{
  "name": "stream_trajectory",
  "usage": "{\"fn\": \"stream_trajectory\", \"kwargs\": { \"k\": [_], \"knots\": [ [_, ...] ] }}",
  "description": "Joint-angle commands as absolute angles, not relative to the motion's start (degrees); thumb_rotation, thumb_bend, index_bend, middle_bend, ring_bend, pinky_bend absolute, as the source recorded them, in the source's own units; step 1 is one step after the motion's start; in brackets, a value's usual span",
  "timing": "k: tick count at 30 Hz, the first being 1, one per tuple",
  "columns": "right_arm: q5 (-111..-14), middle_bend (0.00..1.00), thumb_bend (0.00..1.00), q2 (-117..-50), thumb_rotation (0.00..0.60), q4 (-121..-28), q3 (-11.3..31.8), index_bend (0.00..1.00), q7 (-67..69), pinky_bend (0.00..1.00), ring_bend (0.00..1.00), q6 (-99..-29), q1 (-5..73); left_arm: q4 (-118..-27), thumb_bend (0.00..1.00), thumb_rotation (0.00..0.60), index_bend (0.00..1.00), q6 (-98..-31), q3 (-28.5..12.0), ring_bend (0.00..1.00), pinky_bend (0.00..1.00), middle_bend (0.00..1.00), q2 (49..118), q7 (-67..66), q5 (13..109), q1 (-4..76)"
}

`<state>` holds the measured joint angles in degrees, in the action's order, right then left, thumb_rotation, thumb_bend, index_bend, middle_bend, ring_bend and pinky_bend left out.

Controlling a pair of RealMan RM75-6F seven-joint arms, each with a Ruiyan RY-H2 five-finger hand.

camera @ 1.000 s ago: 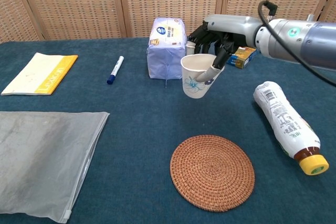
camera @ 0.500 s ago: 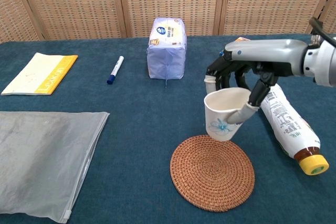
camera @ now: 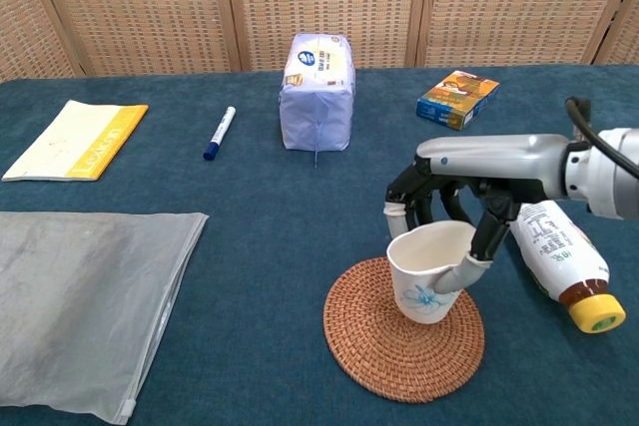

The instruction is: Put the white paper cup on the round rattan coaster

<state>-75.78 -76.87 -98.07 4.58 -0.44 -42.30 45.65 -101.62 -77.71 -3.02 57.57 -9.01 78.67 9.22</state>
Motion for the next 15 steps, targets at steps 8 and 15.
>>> {"fn": "stream_trajectory", "kwargs": {
  "k": [8, 15],
  "knots": [
    [-75.3, 0.50, 0.15, -78.9, 0.600, -97.5, 4.3, 0.48, -1.4, 0.60, 0.44, -41.9, 46.2, -101.5, 0.00, 0.600, 0.00, -77.5, -3.1, 0.00, 0.00, 0.00, 57.4, -8.5, 78.3, 9.3],
    [-75.2, 0.31, 0.09, -79.5, 0.600, -97.3, 4.2, 0.27, -2.0, 0.47, 0.28, -41.9, 46.4, -101.5, 0.00, 0.600, 0.00, -77.5, -3.1, 0.00, 0.00, 0.00, 57.4, -8.4, 78.2, 9.3]
  ]
}}
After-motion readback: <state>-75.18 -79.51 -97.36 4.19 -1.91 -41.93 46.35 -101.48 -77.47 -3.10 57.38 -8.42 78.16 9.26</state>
